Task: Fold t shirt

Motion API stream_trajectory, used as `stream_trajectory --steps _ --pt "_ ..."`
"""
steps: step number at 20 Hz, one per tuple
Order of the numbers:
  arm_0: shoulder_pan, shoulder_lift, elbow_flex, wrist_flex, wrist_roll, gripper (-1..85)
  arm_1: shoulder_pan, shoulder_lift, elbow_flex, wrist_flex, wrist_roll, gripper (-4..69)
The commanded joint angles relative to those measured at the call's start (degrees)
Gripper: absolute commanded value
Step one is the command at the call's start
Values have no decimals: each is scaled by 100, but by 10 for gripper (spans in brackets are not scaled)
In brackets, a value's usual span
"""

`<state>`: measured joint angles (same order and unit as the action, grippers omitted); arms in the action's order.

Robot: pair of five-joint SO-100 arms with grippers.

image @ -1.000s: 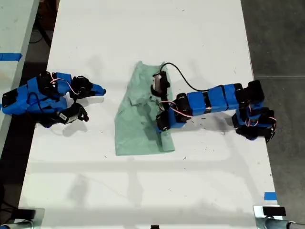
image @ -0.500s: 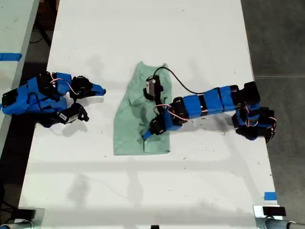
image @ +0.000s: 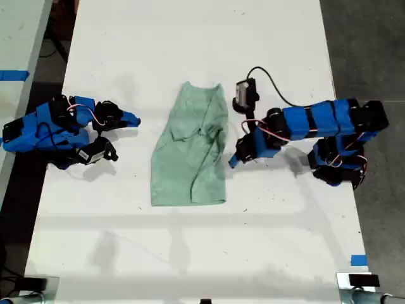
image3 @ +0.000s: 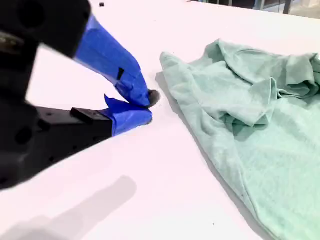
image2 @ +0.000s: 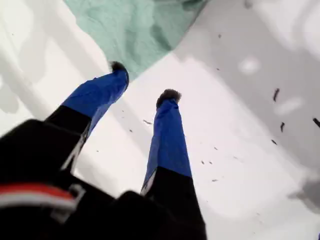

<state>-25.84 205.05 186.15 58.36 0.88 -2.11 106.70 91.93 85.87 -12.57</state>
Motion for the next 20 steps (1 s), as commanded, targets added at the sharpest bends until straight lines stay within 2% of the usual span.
stream_trajectory --steps 1,3,4,5,6,7,8,9,11,20 --pt "0 9 220 9 -35 -2 281 2751 3313 -1081 132 98" --pt "0 9 220 9 -35 -2 360 4869 5511 -1837 62 50" --pt "0 9 220 9 -44 -2 404 5950 6390 -1969 18 16" --pt "9 9 220 9 -53 -2 466 7022 7084 -1846 -9 16" --pt "9 9 220 9 -62 -2 554 8104 7629 -1468 -26 16" --pt "9 9 220 9 -62 -2 703 9272 8121 -809 -26 16" --pt "9 9 220 9 -62 -2 888 9369 8446 -571 -79 15" --pt "26 9 220 0 -62 -2 976 9053 8481 -756 -62 15" --pt "44 9 220 0 -62 -2 1055 9369 8490 -677 -352 16" --pt "44 9 220 0 -62 -2 976 9360 8490 -677 -316 16"
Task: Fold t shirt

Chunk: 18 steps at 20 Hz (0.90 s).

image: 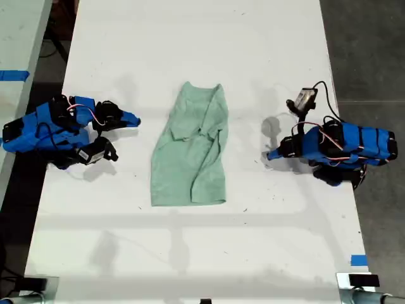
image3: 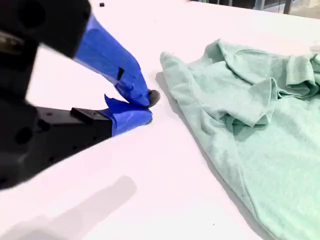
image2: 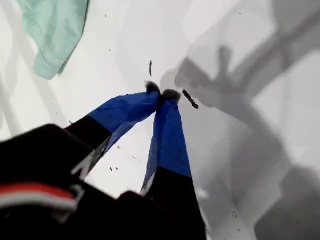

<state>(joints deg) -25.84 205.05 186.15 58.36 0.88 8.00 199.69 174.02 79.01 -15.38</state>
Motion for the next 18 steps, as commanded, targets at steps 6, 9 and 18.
stream_trajectory --steps 6,9,18 --pt "53 9 220 0 -62 -2 -88 62 281 9 53 16" --pt "53 9 220 0 -62 -2 -97 62 281 9 62 16" --pt "431 35 220 -18 -44 -2 -114 62 281 9 88 16"
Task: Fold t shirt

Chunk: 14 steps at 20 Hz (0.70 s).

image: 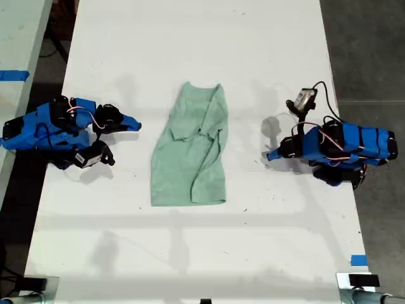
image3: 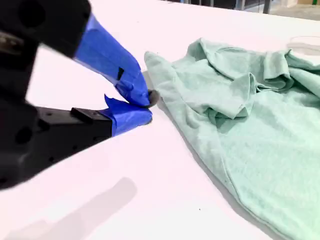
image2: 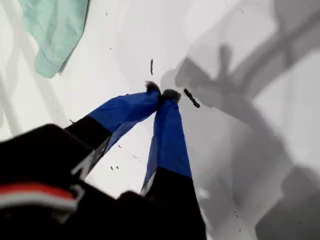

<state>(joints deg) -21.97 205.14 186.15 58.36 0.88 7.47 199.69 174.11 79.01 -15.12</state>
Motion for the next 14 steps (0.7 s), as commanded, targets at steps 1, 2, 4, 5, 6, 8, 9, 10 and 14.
stream_trajectory --steps 1,2,4,5,6,8,9,10,14 --pt "44 26 220 -9 -53 -2 -62 62 272 9 62 16" --pt "44 26 220 -9 -53 -2 -62 62 272 9 62 16" --pt "35 26 220 -9 -53 -2 -62 62 281 9 62 16" --pt "35 26 220 -9 -53 -2 -62 62 281 9 62 16" --pt "35 26 220 -9 -53 -2 -62 62 281 9 62 16" --pt "26 26 220 -9 -53 -2 -62 62 281 9 62 16" --pt "26 26 220 -9 -53 -2 -62 62 281 9 62 16" --pt "26 26 220 -9 -53 -2 -62 62 281 0 62 16" --pt "299 26 220 -9 -264 -2 -70 62 281 0 70 16"
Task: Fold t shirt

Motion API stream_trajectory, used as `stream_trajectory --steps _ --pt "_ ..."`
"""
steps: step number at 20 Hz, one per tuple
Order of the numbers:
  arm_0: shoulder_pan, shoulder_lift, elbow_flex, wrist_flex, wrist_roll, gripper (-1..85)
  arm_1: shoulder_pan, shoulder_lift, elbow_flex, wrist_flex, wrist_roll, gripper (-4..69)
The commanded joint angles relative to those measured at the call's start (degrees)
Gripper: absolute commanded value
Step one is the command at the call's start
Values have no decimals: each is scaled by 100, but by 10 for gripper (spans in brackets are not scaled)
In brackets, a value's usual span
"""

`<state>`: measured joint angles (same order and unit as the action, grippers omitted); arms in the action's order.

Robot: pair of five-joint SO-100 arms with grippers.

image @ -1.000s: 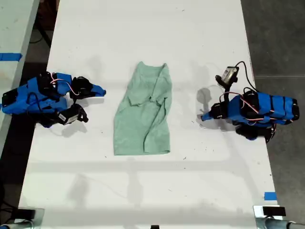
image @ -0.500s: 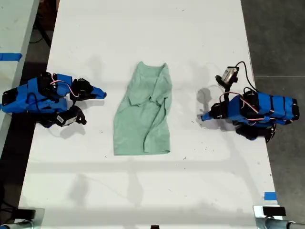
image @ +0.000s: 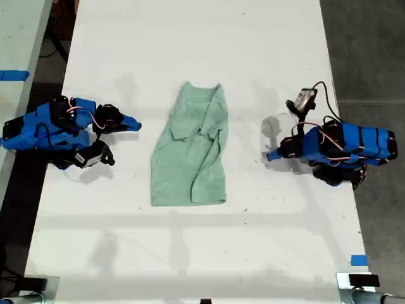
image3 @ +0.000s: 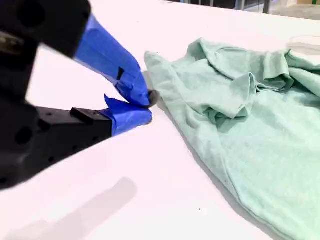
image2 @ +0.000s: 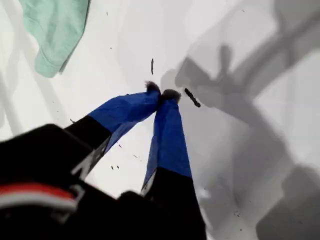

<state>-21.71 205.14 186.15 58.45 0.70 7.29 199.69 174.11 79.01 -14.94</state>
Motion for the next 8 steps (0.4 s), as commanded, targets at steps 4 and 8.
stream_trajectory --steps 4,8 --pt "1248 26 220 -9 -703 -3 -53 62 281 0 44 16" --pt "1529 18 220 0 -703 -3 -88 62 281 0 79 16"
